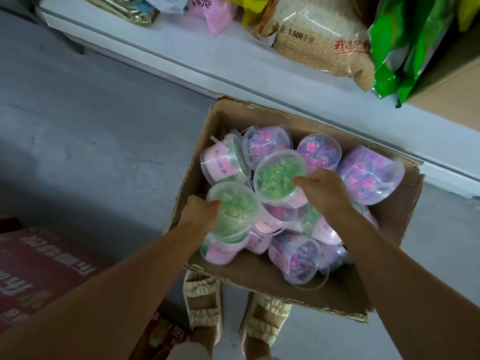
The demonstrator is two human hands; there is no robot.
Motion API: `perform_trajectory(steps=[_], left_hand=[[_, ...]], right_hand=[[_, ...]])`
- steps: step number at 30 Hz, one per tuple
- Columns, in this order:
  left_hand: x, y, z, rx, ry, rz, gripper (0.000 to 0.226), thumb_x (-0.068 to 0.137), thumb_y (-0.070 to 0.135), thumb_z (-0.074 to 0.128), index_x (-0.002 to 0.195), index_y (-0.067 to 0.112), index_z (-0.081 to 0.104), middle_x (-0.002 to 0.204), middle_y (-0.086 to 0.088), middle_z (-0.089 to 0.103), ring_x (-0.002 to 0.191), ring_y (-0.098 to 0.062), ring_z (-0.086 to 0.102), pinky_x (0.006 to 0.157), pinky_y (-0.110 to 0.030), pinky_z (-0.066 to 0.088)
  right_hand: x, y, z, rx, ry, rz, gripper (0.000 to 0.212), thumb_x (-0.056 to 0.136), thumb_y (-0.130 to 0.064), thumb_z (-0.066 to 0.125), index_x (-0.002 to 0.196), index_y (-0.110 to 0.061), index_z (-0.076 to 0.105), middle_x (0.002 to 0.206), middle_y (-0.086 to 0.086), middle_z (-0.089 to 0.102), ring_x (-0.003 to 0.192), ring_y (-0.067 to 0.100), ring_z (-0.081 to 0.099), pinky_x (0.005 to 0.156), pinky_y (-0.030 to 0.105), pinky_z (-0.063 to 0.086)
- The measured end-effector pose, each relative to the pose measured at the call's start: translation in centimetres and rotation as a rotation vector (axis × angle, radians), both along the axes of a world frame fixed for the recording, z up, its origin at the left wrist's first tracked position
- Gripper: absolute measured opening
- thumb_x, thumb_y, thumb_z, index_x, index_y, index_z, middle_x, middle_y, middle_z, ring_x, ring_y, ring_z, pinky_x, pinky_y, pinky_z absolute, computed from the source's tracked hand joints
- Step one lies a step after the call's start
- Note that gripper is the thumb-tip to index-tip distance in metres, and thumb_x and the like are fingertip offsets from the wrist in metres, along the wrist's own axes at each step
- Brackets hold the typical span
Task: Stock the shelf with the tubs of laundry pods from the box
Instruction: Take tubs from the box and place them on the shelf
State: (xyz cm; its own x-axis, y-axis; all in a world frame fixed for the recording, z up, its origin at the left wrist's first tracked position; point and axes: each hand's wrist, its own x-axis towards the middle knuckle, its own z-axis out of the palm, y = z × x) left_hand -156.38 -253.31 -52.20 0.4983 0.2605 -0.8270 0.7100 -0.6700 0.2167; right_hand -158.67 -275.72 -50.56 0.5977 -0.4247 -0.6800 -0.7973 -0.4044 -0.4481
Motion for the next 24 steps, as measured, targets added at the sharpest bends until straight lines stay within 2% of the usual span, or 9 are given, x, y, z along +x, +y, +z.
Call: perform_trajectory(steps=[2, 5, 7, 9, 11, 15, 17, 20, 24], left_hand=[[-0.1, 0.1, 1.0, 0.001, -0.024, -0.035, 0.043, 0.084, 0.032, 0.053, 0.109, -0.002, 0.057, 0.103, -0.017, 0.064, 0.091, -0.031, 0.060, 0.064, -0.030, 0.042], [-0.3, 0.1, 3.6, 0.026, -0.091, -0.138, 0.023, 0.087, 0.026, 0.051, 0.081, 0.005, 0.057, 0.074, -0.005, 0.057, 0.074, -0.025, 0.055, 0.054, -0.026, 0.035], [-0.2, 0.0, 6.1, 0.025, -0.122, -0.177, 0.022, 0.089, 0.026, 0.049, 0.072, 0.012, 0.051, 0.070, -0.003, 0.052, 0.074, -0.023, 0.055, 0.060, -0.027, 0.040], [0.3, -0.1, 8.8, 0.011, -0.163, -0.206, 0.025, 0.091, 0.028, 0.049, 0.069, 0.016, 0.045, 0.074, -0.003, 0.051, 0.077, -0.024, 0.054, 0.068, -0.029, 0.041], [0.9, 0.0, 11.7, -0.007, -0.211, -0.201, 0.023, 0.091, 0.029, 0.050, 0.079, 0.010, 0.048, 0.081, -0.006, 0.053, 0.080, -0.025, 0.053, 0.071, -0.030, 0.041], [2.3, 0.1, 18.7, -0.068, -0.312, -0.185, 0.030, 0.090, 0.031, 0.051, 0.097, 0.001, 0.052, 0.096, -0.014, 0.058, 0.083, -0.027, 0.052, 0.069, -0.031, 0.038], [3.1, 0.1, 23.0, -0.111, -0.371, -0.132, 0.026, 0.089, 0.028, 0.053, 0.092, 0.002, 0.051, 0.098, -0.017, 0.058, 0.091, -0.032, 0.055, 0.072, -0.032, 0.039], [4.1, 0.3, 29.9, -0.177, -0.476, -0.080, 0.020, 0.087, 0.023, 0.057, 0.079, 0.007, 0.048, 0.094, -0.019, 0.060, 0.096, -0.033, 0.057, 0.079, -0.035, 0.042], [5.0, 0.8, 39.9, -0.269, -0.626, 0.020, 0.030, 0.084, 0.016, 0.060, 0.062, 0.013, 0.040, 0.070, -0.012, 0.053, 0.076, -0.030, 0.057, 0.071, -0.037, 0.045]], right_hand=[[0.0, -0.2, 0.8, -0.024, -0.002, -0.009, 0.028, 0.083, -0.035, 0.062, 0.084, -0.008, 0.058, 0.082, 0.008, 0.059, 0.084, 0.028, 0.054, 0.073, 0.032, 0.041], [-0.5, -0.4, 3.1, -0.016, -0.035, -0.054, 0.027, 0.084, -0.034, 0.060, 0.083, -0.008, 0.058, 0.077, 0.006, 0.057, 0.083, 0.029, 0.054, 0.071, 0.033, 0.040], [-1.1, -0.5, 5.1, -0.002, -0.060, -0.107, 0.027, 0.083, -0.035, 0.060, 0.077, -0.008, 0.057, 0.077, 0.010, 0.059, 0.083, 0.032, 0.057, 0.073, 0.038, 0.044], [-1.5, -0.6, 7.6, 0.015, -0.083, -0.159, 0.031, 0.079, -0.038, 0.061, 0.074, -0.008, 0.057, 0.077, 0.012, 0.060, 0.085, 0.035, 0.060, 0.079, 0.044, 0.049], [-1.6, -0.7, 10.4, 0.041, -0.102, -0.207, 0.036, 0.071, -0.046, 0.061, 0.074, -0.010, 0.058, 0.075, 0.010, 0.058, 0.089, 0.037, 0.060, 0.085, 0.051, 0.050], [-1.4, -0.3, 18.0, 0.037, -0.144, -0.211, 0.044, 0.064, -0.053, 0.058, 0.076, -0.011, 0.060, 0.078, 0.011, 0.062, 0.089, 0.034, 0.063, 0.085, 0.050, 0.051], [-1.1, 0.1, 22.6, 0.026, -0.197, -0.249, 0.045, 0.059, -0.054, 0.057, 0.070, -0.011, 0.059, 0.074, 0.012, 0.063, 0.086, 0.035, 0.064, 0.083, 0.051, 0.052], [-0.7, 0.8, 29.9, -0.025, -0.298, -0.236, 0.031, 0.076, -0.041, 0.063, 0.066, -0.012, 0.055, 0.070, 0.009, 0.063, 0.083, 0.035, 0.063, 0.083, 0.050, 0.050], [-0.4, 1.9, 39.9, -0.022, -0.445, -0.278, 0.030, 0.073, -0.037, 0.065, 0.053, -0.022, 0.050, 0.061, 0.003, 0.053, 0.076, 0.034, 0.058, 0.083, 0.056, 0.050]])
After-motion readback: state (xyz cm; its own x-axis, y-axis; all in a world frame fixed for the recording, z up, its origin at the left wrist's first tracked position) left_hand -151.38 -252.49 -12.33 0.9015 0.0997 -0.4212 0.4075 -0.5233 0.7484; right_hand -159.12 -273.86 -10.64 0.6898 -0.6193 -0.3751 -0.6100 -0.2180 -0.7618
